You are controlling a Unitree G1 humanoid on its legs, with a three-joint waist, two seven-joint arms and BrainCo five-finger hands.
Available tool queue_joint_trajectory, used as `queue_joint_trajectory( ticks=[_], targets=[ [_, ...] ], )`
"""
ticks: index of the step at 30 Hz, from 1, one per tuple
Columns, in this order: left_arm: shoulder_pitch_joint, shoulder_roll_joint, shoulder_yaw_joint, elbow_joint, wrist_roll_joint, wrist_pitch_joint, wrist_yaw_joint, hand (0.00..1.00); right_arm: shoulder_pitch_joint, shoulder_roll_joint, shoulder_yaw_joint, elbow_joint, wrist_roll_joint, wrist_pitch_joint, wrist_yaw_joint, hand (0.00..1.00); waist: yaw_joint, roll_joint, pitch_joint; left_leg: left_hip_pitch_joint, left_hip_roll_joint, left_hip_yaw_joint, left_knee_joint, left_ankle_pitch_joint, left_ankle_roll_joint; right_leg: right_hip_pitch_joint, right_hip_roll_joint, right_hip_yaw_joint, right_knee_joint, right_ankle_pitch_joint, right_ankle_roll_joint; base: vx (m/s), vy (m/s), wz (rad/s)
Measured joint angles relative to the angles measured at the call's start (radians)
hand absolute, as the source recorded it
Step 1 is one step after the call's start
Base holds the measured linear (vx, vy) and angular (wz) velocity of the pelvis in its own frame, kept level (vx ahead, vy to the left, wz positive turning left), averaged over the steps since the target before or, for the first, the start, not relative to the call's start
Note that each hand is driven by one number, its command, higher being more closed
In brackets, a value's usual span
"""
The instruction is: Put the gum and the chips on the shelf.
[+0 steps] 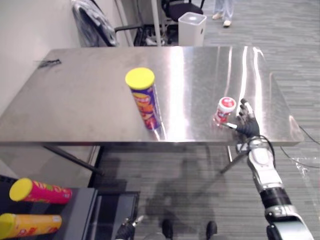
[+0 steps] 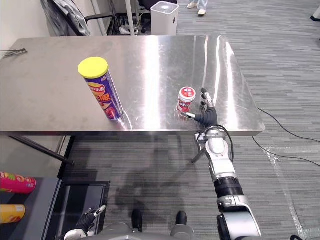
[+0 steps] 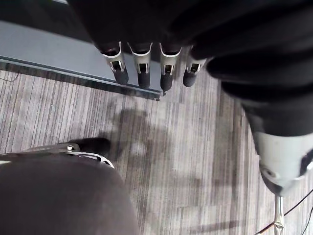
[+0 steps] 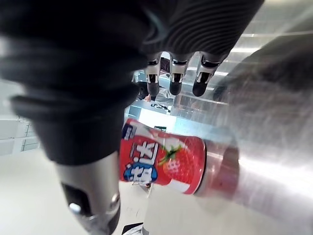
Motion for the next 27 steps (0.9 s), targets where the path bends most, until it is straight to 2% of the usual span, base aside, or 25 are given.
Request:
queue_joint_trajectory(
  ticks=[12, 13, 22, 27],
  targets=[
    [-0.005, 0.000, 0.003, -0.020, -0.007, 0.000, 0.014, 0.00, -0.149, 0.039, 0.019, 0.062, 0.040, 0.004, -0.043, 0.00, 0.033, 0.003, 0.054, -0.025, -0.001, -0.001, -0.001, 0.006, 0.008, -0.022, -0.002, -0.006, -0.003, 0.019, -0.002, 0.00, 0.000, 0.00],
    [-0.005, -0.001, 0.007, -0.020, -0.007, 0.000, 0.019, 0.00, -0.163, 0.041, 0.019, 0.071, 0.042, 0.005, -0.045, 1.00, 0.034, 0.003, 0.055, -0.027, -0.001, -0.002, -0.001, 0.006, 0.007, -0.024, -0.002, -0.006, -0.003, 0.019, -0.002, 0.00, 0.000, 0.00],
    [-0.005, -0.001, 0.009, -0.049, -0.008, 0.002, 0.032, 0.00, -0.229, 0.066, 0.018, 0.073, 0.049, 0.007, -0.083, 1.00, 0.038, 0.004, 0.100, -0.037, 0.001, 0.003, -0.001, 0.009, 0.004, -0.036, -0.002, -0.006, -0.003, 0.021, 0.000, 0.00, -0.004, -0.01],
    [-0.005, -0.003, 0.009, -0.052, -0.007, 0.002, 0.039, 0.00, -0.230, 0.068, 0.018, 0.071, 0.048, 0.008, -0.084, 1.00, 0.039, 0.005, 0.102, -0.038, 0.008, 0.009, -0.001, 0.009, 0.004, -0.037, 0.004, -0.005, -0.010, 0.042, -0.004, 0.00, -0.004, -0.02]
  ],
)
